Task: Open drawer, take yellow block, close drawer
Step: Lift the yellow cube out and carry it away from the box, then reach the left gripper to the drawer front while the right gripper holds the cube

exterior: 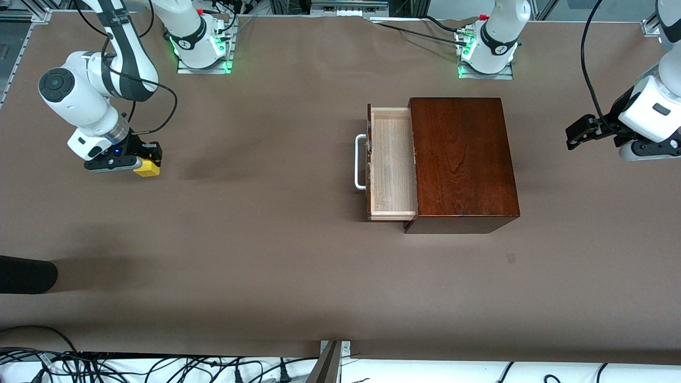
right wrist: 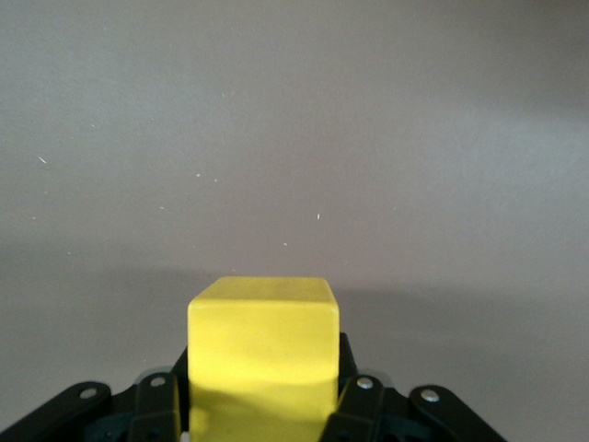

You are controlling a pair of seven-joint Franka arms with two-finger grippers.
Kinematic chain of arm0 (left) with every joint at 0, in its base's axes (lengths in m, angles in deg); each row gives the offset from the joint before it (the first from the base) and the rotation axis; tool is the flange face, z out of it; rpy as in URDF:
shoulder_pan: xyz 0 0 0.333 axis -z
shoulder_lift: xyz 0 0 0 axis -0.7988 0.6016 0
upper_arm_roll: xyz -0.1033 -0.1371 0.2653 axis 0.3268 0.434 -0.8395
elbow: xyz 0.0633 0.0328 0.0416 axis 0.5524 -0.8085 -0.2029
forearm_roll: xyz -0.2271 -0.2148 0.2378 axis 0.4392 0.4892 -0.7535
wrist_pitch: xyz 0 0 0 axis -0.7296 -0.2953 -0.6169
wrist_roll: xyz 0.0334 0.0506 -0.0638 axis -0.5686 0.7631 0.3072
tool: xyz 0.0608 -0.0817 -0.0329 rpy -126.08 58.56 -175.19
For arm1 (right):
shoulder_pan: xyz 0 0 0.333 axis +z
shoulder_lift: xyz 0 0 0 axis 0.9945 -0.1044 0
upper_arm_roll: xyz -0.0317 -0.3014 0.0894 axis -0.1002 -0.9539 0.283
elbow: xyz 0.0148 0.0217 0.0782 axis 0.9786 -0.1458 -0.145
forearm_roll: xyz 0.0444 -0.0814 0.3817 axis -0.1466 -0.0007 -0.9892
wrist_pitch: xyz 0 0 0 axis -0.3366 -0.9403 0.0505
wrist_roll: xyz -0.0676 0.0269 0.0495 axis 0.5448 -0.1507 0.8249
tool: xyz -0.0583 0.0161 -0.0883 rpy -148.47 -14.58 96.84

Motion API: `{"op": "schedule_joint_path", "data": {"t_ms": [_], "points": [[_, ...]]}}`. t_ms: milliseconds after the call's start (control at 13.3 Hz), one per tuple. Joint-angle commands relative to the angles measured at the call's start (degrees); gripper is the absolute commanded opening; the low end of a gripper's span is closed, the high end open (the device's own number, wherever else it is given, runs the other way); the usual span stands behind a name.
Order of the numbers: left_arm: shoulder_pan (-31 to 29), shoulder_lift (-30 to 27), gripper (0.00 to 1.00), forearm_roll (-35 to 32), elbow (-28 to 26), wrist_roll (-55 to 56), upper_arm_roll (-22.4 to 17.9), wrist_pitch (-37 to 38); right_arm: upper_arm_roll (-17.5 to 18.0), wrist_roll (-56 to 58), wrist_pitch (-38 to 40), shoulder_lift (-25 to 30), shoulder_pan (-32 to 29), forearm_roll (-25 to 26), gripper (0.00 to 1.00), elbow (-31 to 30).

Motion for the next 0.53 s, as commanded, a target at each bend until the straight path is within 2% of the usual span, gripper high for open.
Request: {"op": "schedule_joint_path", "data": {"t_ms": [0,300,450], "points": [[0.7,2.9,1.00,1.1,3.4,1.6,0.2,0.6,-0.2,0.3,-2.0,-1.5,0.1,-4.9,0.00,-0.7],[2.7,4.1,1.00,1.1,3.7,1.7,0.3,0.0,-0.2,6.1,-4.8,-5.6,0.0,-14.4,0.00,-0.7],[5.5,4.3,1.00,2.6,5.0,5.7,0.3,0.2,-0.2,10.7,-5.7,-7.9,0.0,-19.5,0.00,-0.6]]}}
